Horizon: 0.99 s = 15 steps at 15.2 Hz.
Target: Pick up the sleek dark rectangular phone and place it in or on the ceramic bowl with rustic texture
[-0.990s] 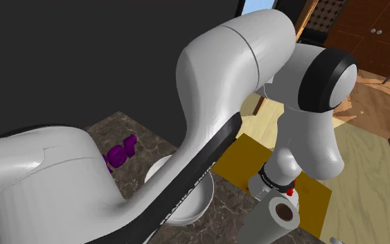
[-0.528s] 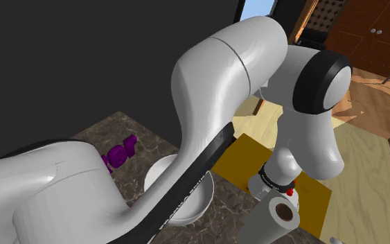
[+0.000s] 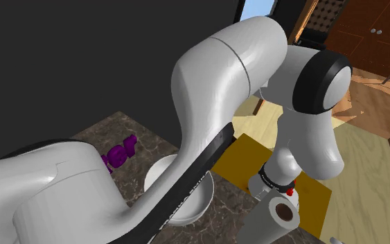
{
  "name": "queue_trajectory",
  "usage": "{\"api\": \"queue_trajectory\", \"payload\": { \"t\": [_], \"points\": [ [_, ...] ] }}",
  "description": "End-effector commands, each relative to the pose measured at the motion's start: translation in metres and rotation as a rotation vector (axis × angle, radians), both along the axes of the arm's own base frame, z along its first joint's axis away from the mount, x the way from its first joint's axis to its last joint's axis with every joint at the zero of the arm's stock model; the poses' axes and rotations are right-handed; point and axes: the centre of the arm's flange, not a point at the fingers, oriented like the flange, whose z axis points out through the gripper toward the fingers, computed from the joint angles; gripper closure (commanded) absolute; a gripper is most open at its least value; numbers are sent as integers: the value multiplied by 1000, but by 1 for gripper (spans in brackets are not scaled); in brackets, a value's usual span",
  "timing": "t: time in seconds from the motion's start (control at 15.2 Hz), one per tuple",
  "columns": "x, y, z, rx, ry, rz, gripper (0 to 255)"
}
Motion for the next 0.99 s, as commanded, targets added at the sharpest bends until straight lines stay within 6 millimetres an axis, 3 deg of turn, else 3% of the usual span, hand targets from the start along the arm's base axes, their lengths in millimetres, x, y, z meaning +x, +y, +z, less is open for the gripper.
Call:
{"api": "queue_trajectory", "payload": {
  "t": [0.0, 0.13, 0.4, 0.92],
  "points": [
    [0, 0, 0, 0, 0, 0, 0],
    [0, 0, 0, 0, 0, 0, 0],
    [-10, -3, 49, 0, 0, 0, 0],
    [-10, -3, 49, 0, 0, 0, 0]
  ]
}}
